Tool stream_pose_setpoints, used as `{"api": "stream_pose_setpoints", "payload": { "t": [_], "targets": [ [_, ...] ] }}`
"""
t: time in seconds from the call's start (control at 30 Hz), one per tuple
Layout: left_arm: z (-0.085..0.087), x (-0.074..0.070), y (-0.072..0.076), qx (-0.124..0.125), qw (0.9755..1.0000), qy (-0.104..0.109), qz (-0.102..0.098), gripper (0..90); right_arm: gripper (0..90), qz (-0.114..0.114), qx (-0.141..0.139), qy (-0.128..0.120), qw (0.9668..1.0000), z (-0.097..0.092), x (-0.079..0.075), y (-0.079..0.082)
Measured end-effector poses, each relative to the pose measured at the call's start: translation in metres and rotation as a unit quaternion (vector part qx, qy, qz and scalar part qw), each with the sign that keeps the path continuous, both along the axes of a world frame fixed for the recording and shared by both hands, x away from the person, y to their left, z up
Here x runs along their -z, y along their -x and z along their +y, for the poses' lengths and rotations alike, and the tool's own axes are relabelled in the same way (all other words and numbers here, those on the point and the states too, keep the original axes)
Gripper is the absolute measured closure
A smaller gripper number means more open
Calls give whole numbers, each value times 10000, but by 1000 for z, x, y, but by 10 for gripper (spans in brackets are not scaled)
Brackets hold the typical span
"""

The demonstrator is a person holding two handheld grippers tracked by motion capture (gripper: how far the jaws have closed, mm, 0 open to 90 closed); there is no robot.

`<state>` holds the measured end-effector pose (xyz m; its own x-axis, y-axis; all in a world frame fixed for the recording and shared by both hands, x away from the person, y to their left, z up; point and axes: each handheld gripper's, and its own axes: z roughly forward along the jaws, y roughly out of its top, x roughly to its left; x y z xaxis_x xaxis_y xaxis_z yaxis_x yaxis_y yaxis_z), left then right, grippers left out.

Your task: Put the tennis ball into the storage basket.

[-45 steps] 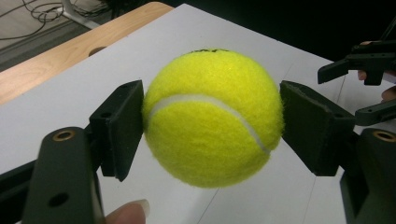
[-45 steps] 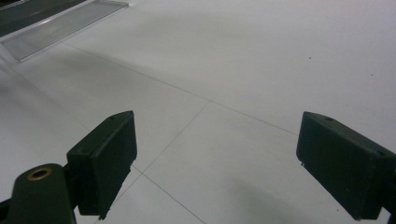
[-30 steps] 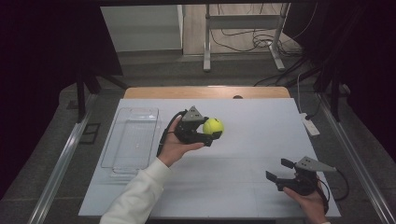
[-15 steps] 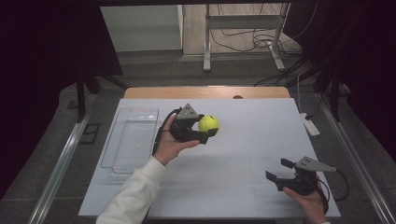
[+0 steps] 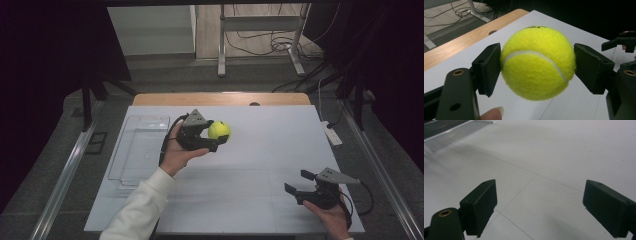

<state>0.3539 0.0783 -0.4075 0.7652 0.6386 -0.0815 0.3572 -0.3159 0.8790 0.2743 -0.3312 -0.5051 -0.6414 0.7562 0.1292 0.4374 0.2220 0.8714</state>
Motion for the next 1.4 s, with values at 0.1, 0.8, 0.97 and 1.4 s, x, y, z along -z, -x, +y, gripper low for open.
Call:
{"api": "stream_pose_setpoints", "payload": {
  "t": [0.1, 0.8, 0.97, 1.4],
  "targets": [
    [2, -1, 0, -27, 10000, 13, -8, 262, 121, -2, -1, 0, 10000, 0, 0, 0],
    [17, -15, -1, -140, 9997, 144, -118, 262, 121, 2, 11, -6, 10000, 0, 0, 0],
    [21, -17, -1, -206, 9996, 156, -135, 262, 121, -2, 16, -5, 10000, 0, 0, 0],
    [30, -19, -3, -346, 9991, 188, -167, 262, 121, 1, 19, 7, 10000, 0, 0, 0]
  ]
}}
